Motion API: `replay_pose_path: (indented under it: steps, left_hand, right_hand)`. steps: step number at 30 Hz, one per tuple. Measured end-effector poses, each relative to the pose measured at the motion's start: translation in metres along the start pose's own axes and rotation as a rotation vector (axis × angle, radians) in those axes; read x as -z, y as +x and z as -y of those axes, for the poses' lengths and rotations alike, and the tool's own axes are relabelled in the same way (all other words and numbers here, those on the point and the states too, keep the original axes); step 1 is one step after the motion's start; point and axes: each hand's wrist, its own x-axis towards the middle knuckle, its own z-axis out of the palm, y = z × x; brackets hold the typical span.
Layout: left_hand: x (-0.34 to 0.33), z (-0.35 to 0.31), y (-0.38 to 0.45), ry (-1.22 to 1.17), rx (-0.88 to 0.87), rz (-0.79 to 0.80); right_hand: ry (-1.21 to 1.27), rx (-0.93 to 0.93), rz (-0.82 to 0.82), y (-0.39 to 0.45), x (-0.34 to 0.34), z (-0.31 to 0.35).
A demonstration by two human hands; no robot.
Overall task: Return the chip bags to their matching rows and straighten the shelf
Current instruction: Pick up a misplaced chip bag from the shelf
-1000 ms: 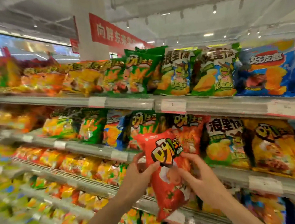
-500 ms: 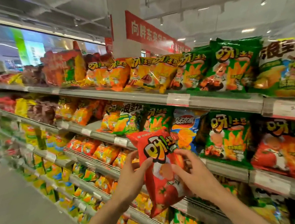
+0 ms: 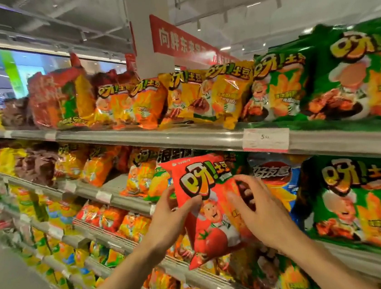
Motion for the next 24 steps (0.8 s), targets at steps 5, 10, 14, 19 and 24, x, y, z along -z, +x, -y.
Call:
replay_pose_path:
  steps: [5,10,14,19,24]
  left_hand:
    - [-0.009,0.011,0.038,-0.025,-0.018,0.125]
    - [-0.023,0.01,0.066,-0.014,-0.083,0.247]
    - [-0.028,0.01,0.075,-0.001,-0.091,0.295]
    - [-0.019,0.008,0.07,-0.013,-0.139,0.344]
    - [-0.001,0.004,0.067,-0.01,-0.156,0.357]
  right_hand:
    - [-0.449,-0.169,-0.389,0.017,0.02,-0.03]
    - [-0.418,-0.437,-0.435,0.011,0.026,-0.042]
    - [-0.317,-0.54,-0.399,0.015,0.022,-0.044]
    - [-0.203,-0.713,-0.32,0.029,0.014,-0.043]
    - [-0.149,-0.676,-0.459,0.034,0.014,-0.037]
